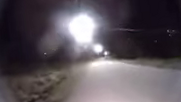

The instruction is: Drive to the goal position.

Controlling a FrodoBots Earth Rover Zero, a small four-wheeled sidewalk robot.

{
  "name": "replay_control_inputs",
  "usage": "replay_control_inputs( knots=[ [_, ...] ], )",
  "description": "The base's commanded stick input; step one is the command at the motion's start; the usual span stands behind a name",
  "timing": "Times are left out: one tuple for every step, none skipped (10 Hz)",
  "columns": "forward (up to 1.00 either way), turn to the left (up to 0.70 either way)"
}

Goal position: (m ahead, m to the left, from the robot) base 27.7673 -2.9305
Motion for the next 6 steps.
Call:
replay_control_inputs(
  knots=[
    [1.00,0.00],
    [1.00,0.00],
    [1.00,0.00],
    [1.00,0.00],
    [1.00,0.00],
    [1.00,0.00]
  ],
)
